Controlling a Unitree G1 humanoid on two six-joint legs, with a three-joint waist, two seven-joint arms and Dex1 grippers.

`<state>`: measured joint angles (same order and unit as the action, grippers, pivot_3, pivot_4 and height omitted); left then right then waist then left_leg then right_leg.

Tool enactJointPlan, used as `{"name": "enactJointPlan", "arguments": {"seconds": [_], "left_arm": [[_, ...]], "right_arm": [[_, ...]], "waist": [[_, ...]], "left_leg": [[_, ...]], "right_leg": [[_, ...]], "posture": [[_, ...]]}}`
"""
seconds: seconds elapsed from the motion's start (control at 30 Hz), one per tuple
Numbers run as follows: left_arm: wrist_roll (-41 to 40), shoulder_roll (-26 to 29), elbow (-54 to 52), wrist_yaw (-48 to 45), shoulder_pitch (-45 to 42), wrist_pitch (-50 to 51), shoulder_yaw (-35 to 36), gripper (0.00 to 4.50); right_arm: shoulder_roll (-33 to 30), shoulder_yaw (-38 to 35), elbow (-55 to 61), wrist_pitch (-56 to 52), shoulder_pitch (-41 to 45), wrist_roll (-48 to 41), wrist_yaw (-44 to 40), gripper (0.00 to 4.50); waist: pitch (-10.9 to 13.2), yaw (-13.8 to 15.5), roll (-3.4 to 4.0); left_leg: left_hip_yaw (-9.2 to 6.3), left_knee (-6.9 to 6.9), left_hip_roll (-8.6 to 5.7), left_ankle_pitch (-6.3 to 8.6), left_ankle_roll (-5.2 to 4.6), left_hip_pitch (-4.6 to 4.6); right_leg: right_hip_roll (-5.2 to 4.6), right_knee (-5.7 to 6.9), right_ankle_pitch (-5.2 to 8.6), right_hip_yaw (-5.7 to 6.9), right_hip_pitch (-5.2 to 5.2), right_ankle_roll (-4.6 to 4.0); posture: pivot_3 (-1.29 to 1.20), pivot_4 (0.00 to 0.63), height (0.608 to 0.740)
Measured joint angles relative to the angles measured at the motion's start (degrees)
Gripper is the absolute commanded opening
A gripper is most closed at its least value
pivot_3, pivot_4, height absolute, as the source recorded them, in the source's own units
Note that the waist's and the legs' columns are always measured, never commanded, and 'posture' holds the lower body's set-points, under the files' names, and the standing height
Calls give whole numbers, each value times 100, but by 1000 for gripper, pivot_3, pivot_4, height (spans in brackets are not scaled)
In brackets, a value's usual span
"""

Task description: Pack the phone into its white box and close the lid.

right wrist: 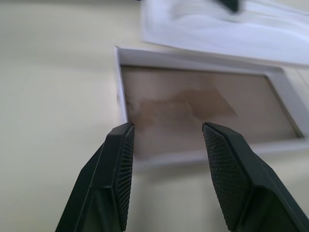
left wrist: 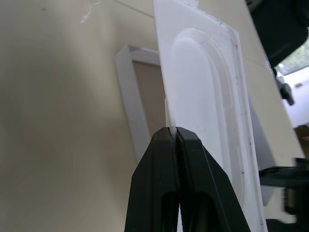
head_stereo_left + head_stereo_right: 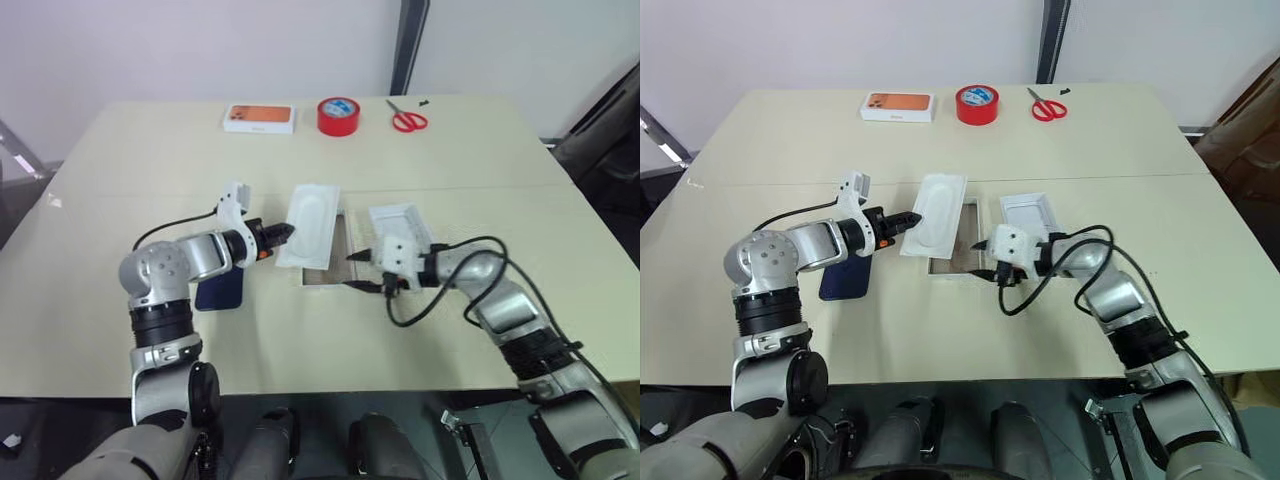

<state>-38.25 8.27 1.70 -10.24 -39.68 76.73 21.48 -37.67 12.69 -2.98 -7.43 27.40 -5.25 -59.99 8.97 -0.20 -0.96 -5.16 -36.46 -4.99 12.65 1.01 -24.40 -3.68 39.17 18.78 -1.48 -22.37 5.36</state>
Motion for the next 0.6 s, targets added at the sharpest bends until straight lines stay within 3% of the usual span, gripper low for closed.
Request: {"name": "enactJointPlan", "arguments": {"seconds": [0.13,0.37,0.47,0.6], "left_arm": [[59,-228,-236,321,167,-10,-28,0],[116,-452,-305,489,166,-148,-146,0],[154,-470,-305,541,166,-200,-216,955],[166,-475,-305,551,166,-223,-258,3012]], "right_arm": [[-348,-494,-65,-83,-259,-57,98,2319],[-163,-546,-65,-155,-273,-67,335,2319],[-125,-542,-65,-156,-272,-62,396,2379],[-83,-523,-65,-146,-269,-53,452,2379]], "waist": [[1,-22,-1],[1,-45,-1],[1,-24,-1],[1,-31,-2]], "left_leg": [[1,2,4,0,-1,1],[6,4,5,0,0,2],[5,0,4,0,0,1],[5,1,4,0,0,1]], "right_leg": [[4,2,0,-2,-2,0],[5,3,0,-5,-4,0],[4,2,0,-4,0,0],[4,2,0,-4,-2,0]], "posture": [[0,150,734],[0,150,734],[0,150,734],[0,150,734]]}}
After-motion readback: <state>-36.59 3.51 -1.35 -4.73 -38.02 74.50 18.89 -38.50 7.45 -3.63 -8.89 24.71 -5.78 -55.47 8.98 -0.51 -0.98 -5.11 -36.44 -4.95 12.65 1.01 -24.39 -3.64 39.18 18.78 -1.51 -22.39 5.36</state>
